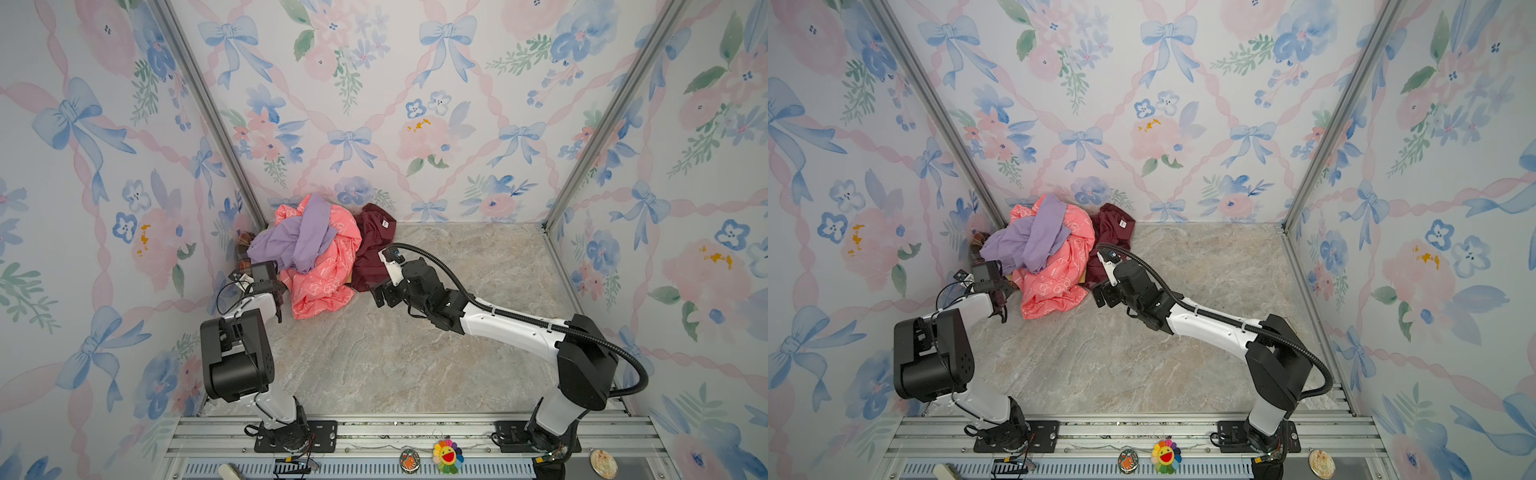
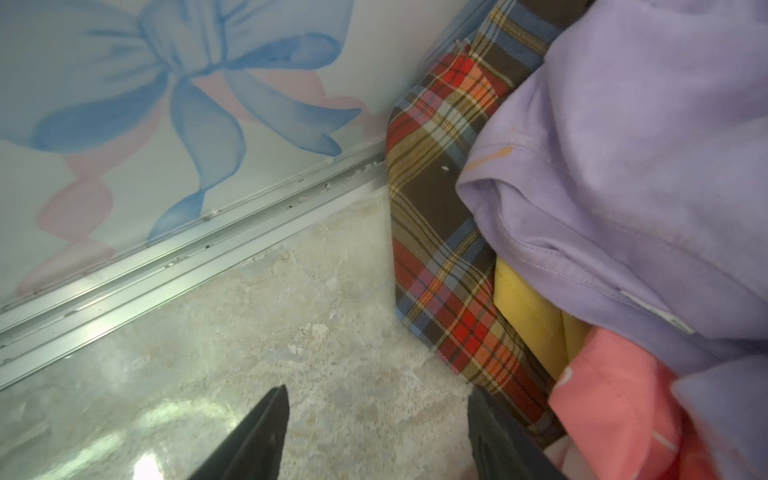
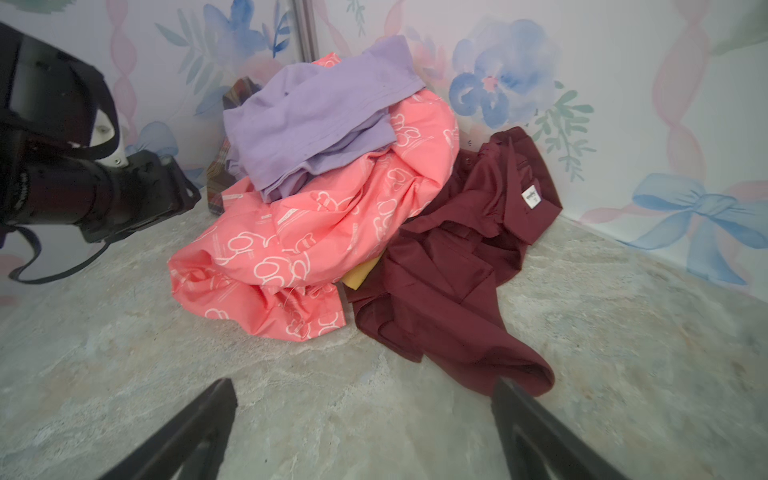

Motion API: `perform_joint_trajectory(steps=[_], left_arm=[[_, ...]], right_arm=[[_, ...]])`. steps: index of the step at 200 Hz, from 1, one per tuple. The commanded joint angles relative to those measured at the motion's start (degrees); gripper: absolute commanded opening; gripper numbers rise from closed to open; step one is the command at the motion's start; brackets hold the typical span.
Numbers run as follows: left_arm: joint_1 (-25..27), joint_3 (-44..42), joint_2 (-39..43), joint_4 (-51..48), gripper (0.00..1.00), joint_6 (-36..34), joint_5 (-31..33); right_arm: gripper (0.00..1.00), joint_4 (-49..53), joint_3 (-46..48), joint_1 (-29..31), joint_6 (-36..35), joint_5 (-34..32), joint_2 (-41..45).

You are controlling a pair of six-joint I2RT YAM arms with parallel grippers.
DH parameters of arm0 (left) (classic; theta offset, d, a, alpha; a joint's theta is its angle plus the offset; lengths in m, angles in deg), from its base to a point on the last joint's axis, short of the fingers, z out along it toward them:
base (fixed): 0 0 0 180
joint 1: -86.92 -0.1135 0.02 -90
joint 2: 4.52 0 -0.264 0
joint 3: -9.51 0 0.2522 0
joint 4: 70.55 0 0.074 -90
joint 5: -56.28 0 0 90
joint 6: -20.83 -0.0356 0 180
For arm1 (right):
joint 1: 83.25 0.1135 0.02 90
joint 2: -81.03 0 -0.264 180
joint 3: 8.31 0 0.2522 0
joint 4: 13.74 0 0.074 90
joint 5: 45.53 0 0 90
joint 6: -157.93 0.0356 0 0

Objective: Pick out a specific cloth from the pile
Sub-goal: 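Lower the left gripper onto the plaid cloth edge and close it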

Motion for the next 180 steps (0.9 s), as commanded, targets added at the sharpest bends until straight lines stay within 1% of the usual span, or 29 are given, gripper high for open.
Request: perform_joint_trajectory(steps=[1, 23, 64, 99, 142, 180], left_arm=[[0.0, 1.6, -1.7, -0.2, 0.67, 1.3, -2.7], [0.0, 1.0, -1.9, 0.6, 0.66, 1.7, -2.4], [-0.3, 2.4, -4.9, 0.7, 0.64, 1.5, -2.5], [-2.2, 4.2, -8.1, 0.6, 0.6, 1.4, -4.4], [-2.5, 5.8, -9.8, 1.9, 0.6, 0.8, -8.0], [-2.3, 7.1, -11.2, 2.4, 0.57, 0.7, -7.4]], right_arm=[[0.99, 3.8, -2.7, 2.0, -5.6, 5.6, -1.7], [0.98, 4.0, -2.7, 3.0, -7.7, 6.5, -2.0], [0.98, 2.1, -0.8, 3.0, -7.0, 7.1, -1.6], [0.98, 1.7, 0.1, 2.9, -7.2, 6.2, -1.5], [0.98, 0.8, -0.1, 2.7, -6.5, 6.9, -2.5], [0.98, 1.7, -1.5, 2.7, -6.8, 7.1, -3.4]])
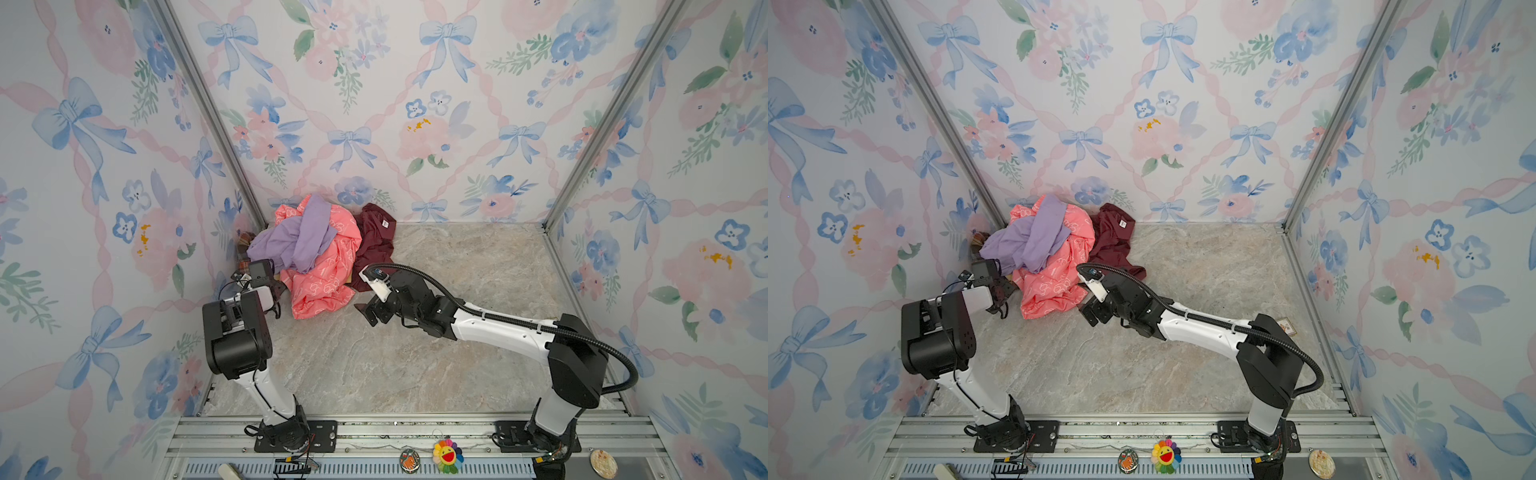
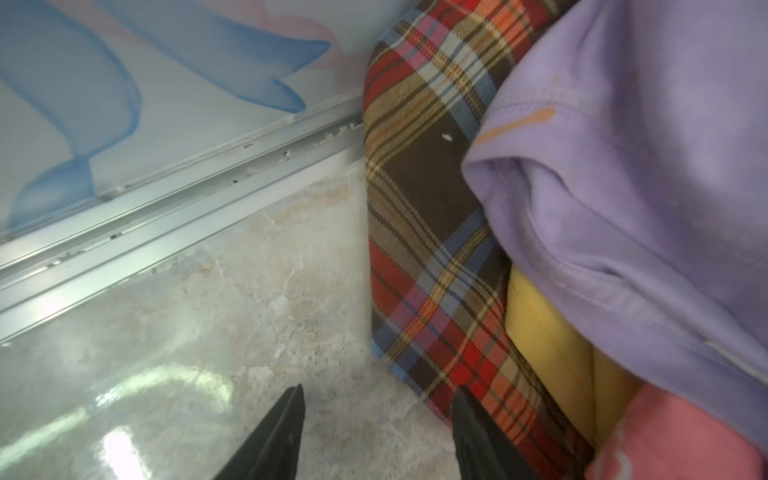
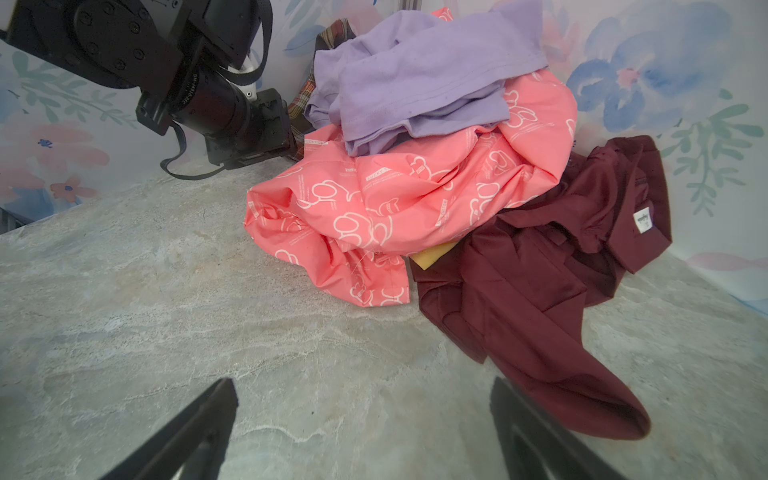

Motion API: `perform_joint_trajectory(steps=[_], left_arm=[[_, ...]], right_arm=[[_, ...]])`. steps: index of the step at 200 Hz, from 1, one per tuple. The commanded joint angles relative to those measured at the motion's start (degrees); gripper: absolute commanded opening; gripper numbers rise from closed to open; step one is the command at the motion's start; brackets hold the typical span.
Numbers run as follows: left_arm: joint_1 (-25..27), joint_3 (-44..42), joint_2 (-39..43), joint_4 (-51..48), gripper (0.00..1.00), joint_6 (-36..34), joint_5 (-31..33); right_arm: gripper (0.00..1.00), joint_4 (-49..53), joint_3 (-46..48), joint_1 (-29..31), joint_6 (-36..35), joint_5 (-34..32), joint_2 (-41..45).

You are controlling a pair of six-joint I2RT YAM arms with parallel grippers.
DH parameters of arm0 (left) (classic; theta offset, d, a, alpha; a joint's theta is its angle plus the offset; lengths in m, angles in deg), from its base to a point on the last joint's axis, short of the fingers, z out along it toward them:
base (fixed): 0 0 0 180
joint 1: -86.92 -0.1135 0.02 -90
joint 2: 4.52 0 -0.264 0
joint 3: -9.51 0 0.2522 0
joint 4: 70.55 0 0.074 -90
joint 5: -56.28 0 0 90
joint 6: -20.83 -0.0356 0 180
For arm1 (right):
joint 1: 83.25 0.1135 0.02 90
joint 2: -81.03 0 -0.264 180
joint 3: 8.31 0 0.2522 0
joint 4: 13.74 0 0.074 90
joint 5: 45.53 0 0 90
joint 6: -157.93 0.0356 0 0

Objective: Pick out a specific cloth from the pile
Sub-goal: 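Lower the left gripper onto the plaid cloth edge and close it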

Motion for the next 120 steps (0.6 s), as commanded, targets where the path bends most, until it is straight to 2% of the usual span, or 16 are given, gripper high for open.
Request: perform_joint_trajectory(steps=[1, 59, 120], left_arm=[[0.1, 1.7, -1.7, 0.9, 0.57, -0.5, -0.3], [0.3, 3.0, -4.2, 0.7, 0.48, -0.4, 1.8], [0.5, 6.0, -7.6, 0.6, 0.47, -2.2, 2.6]], right_arm=[[0.98, 0.0, -1.3, 0.1, -0.2, 0.7, -1.6], [0.98, -0.3, -1.0, -1.1, 0.4, 0.5, -1.1], [0.98, -0.5, -0.4, -2.2, 1.4, 1.0, -1.4]])
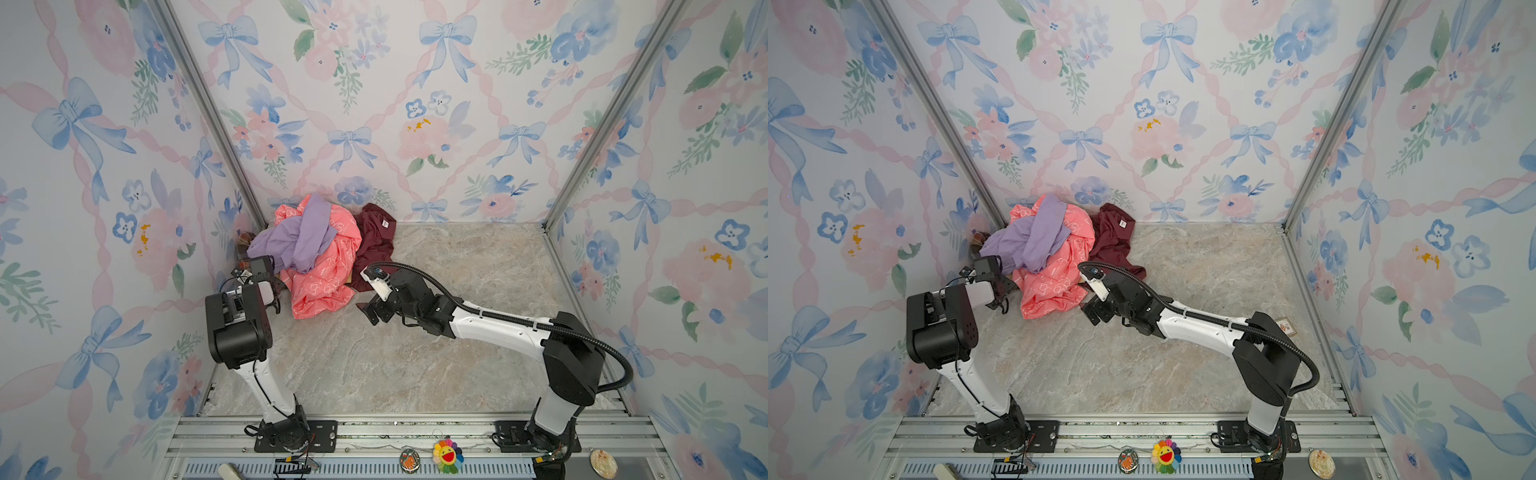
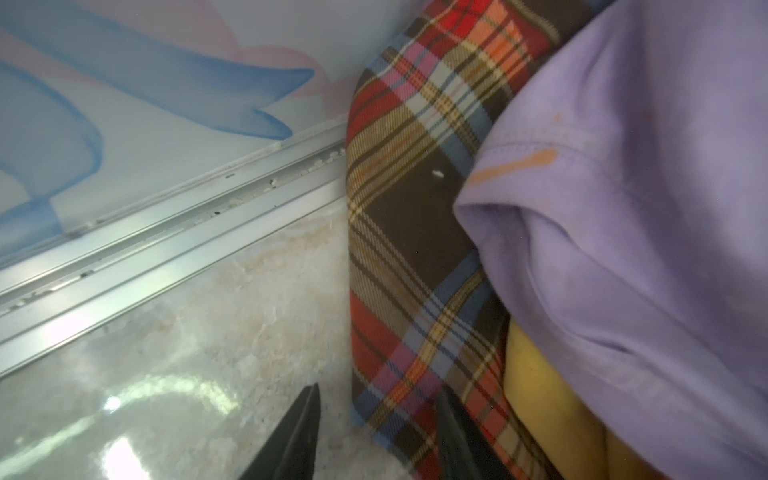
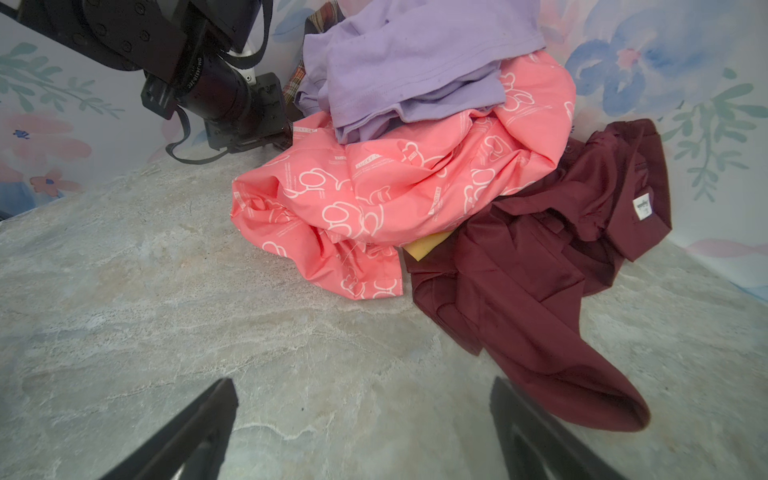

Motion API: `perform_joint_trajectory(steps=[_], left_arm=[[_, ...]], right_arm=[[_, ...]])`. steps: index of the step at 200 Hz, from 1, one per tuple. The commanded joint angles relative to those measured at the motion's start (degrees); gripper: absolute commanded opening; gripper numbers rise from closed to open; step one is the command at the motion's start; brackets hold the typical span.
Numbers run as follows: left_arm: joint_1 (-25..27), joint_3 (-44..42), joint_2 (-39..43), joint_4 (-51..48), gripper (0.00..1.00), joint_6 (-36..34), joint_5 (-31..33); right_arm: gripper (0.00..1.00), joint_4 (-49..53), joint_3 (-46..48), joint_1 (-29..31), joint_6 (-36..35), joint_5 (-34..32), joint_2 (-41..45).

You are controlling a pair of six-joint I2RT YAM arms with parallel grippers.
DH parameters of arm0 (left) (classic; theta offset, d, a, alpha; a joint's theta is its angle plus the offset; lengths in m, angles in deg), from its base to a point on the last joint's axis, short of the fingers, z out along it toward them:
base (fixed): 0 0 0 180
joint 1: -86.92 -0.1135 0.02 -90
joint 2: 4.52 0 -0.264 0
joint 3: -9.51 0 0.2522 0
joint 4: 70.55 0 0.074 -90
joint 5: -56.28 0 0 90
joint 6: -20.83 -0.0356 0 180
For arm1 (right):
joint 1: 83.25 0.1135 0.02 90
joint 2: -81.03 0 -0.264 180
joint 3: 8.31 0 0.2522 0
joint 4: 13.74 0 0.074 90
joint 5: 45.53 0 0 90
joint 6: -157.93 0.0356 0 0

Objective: Pick out a specific cloth from the pile
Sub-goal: 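Lower the left gripper onto the plaid cloth edge and close it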

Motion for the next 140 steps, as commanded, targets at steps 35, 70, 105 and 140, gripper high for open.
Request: perform_joint_trajectory(steps=[35, 70, 105, 140], left_arm=[[0.5, 3.5, -5.0, -2.1, 0.46, -2.8, 1.6], [0.6, 7.3, -7.5, -5.8, 0.39, -5.2, 1.5], [1.5, 10.0, -9.5, -9.2, 0.35, -7.2, 2.1], [2.3, 9.9, -11.0, -10.4, 0.11, -8.3, 3.9]], right_arm=[[0.98, -0.8, -0.5, -1.2, 1.3, 1.0, -1.1], [0.98, -1.7, 0.4, -1.5, 1.5, 0.8, -0.4], [0.99, -2.1, 0.8, -1.9, 1.7, 0.8, 0.0], [0.99, -3.4, 1.5, -2.0, 2.0, 0.7, 0.3]])
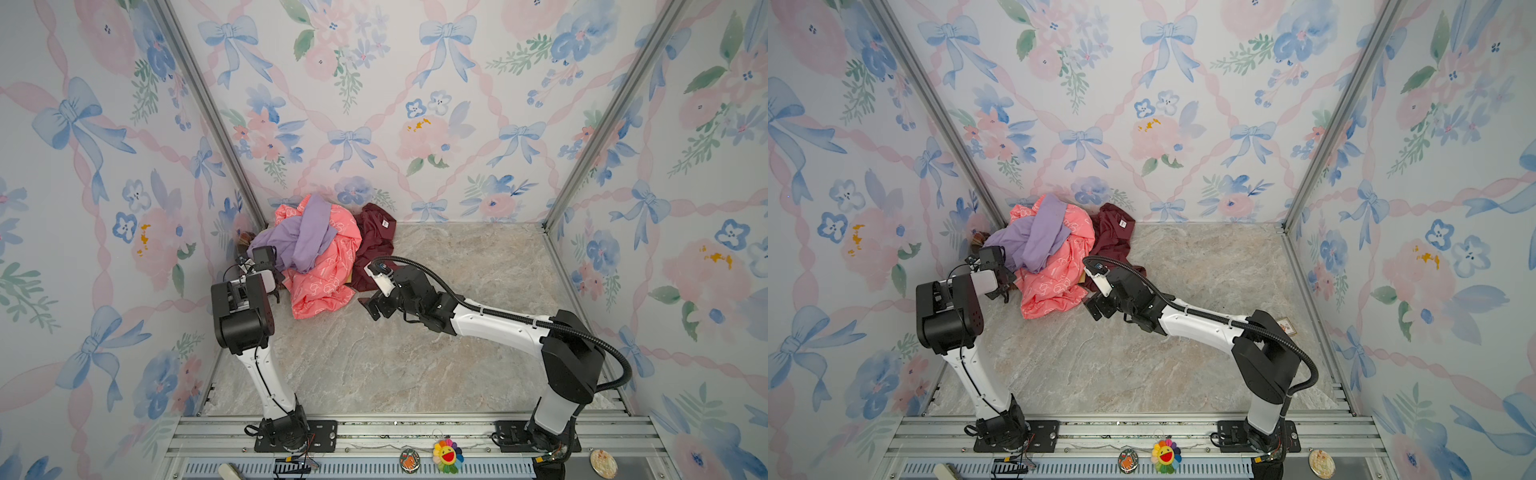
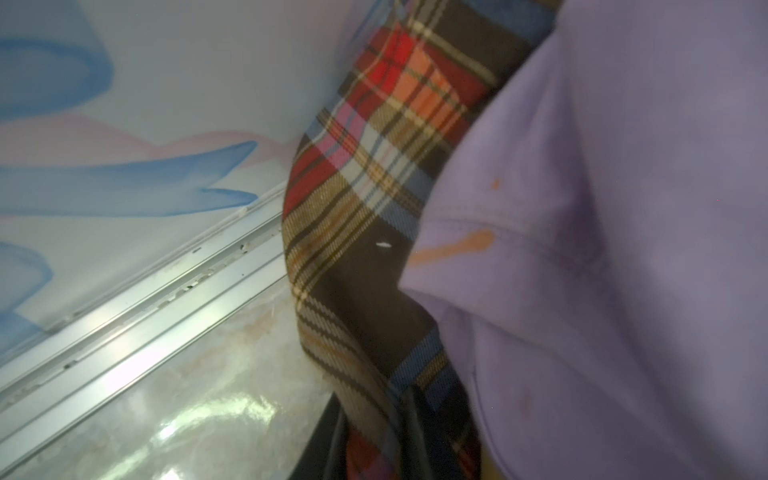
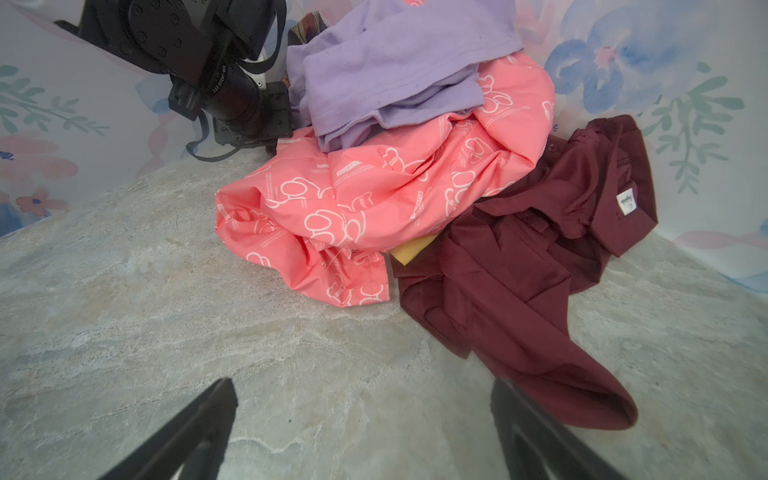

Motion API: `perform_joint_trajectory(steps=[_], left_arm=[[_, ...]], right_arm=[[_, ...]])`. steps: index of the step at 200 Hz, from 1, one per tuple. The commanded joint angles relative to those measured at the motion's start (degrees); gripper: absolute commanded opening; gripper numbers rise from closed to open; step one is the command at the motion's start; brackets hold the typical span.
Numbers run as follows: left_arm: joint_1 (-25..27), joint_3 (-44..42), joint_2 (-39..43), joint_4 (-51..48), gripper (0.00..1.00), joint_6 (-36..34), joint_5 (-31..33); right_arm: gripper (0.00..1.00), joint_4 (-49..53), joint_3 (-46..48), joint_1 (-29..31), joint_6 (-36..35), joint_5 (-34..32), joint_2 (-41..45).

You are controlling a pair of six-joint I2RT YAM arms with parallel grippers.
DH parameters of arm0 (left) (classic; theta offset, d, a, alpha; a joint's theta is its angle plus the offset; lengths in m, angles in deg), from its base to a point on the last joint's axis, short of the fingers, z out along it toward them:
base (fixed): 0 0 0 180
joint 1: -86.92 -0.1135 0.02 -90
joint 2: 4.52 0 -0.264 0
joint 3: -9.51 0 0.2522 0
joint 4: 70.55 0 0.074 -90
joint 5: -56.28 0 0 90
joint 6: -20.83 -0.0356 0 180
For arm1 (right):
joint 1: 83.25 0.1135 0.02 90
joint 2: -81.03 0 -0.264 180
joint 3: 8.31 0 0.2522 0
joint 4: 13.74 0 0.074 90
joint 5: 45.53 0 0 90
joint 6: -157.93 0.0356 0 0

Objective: Pick out a specific cloth from the pile
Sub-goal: 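Lower the left gripper onto the plaid cloth edge and close it, then lift the plaid cloth upward with the left gripper out of the pile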

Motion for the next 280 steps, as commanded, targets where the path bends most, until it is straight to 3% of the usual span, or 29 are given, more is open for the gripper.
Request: perform_joint_trajectory(steps=[1, 15, 174, 280], left_arm=[[0.8, -0.9, -3.3, -5.8, 0.1, -1.2, -0.6], [0.8, -1.1, -3.3, -5.8, 0.0, -1.2, -0.6], [0.5, -1.5, 21.5, -4.2, 0.0, 3.5, -3.3], [6.7, 12.1, 34.2, -4.1, 0.0, 3.4, -7.0]], right_arm=[[0.99, -1.6, 1.1, -0.5, 0.9, 0.4, 0.7], [0.99, -1.6, 1.4, -0.7, 0.8, 0.3, 0.8], [0.99, -7.0, 4.0, -3.5, 3.9, 2.8, 2.2], [0.99, -9.4, 8.2, -5.6, 6.3, 4.8, 7.6]])
